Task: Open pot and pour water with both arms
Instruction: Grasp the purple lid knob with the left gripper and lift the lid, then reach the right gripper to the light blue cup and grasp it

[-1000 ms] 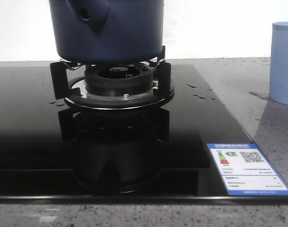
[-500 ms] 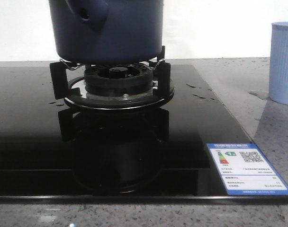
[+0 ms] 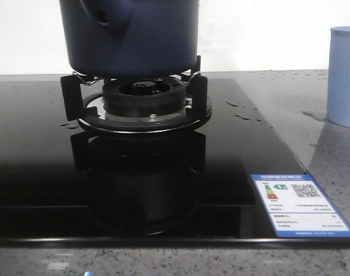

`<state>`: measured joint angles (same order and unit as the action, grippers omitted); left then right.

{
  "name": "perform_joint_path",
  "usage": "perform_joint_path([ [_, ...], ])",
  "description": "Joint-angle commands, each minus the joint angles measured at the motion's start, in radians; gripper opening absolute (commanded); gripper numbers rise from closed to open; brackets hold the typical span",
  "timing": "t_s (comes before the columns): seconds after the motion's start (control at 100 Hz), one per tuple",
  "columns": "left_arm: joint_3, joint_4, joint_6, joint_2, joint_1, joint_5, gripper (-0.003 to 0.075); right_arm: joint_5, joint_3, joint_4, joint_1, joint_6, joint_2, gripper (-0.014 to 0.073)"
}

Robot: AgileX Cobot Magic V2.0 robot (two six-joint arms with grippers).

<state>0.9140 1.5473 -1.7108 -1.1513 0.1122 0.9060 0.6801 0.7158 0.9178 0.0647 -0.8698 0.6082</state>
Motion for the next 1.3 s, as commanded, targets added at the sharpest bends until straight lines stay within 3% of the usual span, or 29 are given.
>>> perform_joint_path([
  [0.0,0.054,0.107,-0.047,-0.024,0.009,0.003,0.0575,-0.068,0.035,0.044,-0.003,-0.016,0.001,0.0646],
  [0.5,0.301,0.130,-0.170,-0.362,0.009,0.146,0.0575,-0.072,0.035,0.044,-0.003,-0.016,0.001,0.0646],
  [0.71,0.335,0.130,-0.170,-0.425,0.026,0.182,0.0575,-0.072,0.035,0.044,-0.003,-0.016,0.001,0.0646],
  [1.06,0.341,0.139,-0.170,-0.448,0.129,0.068,0.0573,-0.081,0.035,0.044,-0.003,-0.016,0.001,0.0646],
  [1.19,0.341,0.156,-0.170,-0.448,0.129,0.063,0.0505,-0.081,0.035,0.044,-0.003,-0.016,0.001,0.0646],
  [1.29,0.341,0.173,-0.170,-0.448,0.129,0.075,0.0400,-0.086,0.035,0.044,-0.003,-0.016,0.001,0.0646],
])
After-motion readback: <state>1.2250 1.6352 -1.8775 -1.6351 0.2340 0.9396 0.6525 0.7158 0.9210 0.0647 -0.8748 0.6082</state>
